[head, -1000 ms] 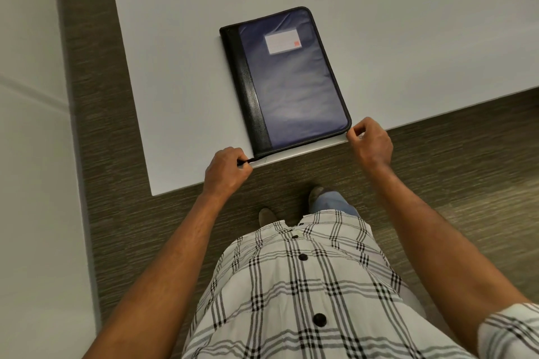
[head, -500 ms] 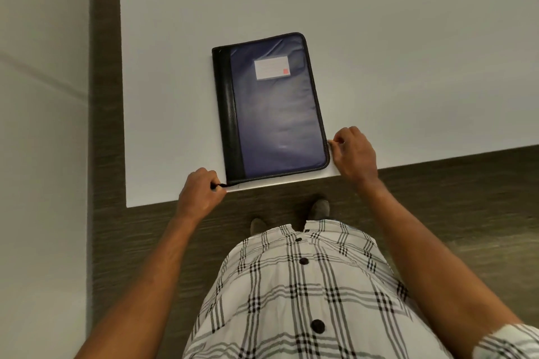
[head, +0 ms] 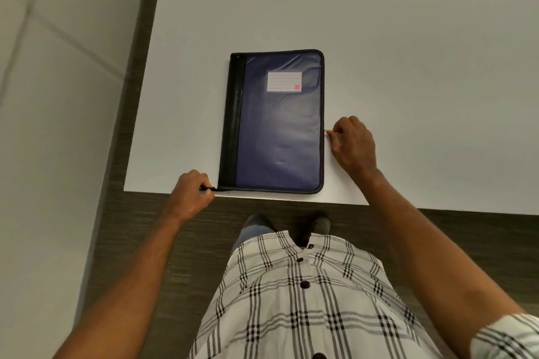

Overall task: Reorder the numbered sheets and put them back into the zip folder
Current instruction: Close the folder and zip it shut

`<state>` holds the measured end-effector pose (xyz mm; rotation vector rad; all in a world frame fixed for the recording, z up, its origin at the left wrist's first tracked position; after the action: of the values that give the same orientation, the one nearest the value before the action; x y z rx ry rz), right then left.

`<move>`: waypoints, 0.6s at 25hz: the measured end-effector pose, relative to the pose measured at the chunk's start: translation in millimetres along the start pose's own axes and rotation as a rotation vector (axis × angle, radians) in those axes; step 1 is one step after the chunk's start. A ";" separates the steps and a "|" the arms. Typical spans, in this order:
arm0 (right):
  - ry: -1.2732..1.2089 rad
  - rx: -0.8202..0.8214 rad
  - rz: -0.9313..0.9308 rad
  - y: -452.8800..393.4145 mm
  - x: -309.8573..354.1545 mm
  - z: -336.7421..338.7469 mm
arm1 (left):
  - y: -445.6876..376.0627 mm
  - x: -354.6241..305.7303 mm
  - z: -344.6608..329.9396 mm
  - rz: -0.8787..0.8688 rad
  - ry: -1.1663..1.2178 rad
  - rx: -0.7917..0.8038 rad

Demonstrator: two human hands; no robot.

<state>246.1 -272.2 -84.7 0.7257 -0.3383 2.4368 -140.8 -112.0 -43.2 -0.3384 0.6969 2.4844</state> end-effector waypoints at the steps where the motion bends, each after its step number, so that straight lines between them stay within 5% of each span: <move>1: 0.000 0.002 0.007 -7.5 -1.5 -0.1 | 0.4 -1.8 -0.1 0.014 0.008 0.002; 5: -0.012 0.013 0.003 -29.6 -2.7 -1.4 | -6.5 -9.8 -1.0 0.171 0.031 -0.014; 10: -0.005 0.017 0.042 -31.3 -2.3 -5.2 | -66.6 -77.0 5.4 0.306 0.253 -0.250; 15: 0.084 0.054 0.045 -36.5 1.6 -9.5 | -130.2 -111.9 -10.1 0.252 0.043 -0.285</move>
<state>262.4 -238.4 -88.8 0.6426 -0.2594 2.5194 24.9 -70.7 -63.6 -0.4320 0.4216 2.8311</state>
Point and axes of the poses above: each hand's wrist, its own y-axis away from the middle knuckle, its own z-axis out of the back of the hand, x = y × z, the point moved 3 cm from there along -y, towards the middle knuckle, and after that the axes turned 2 degrees about x, right-handed, at the moved point
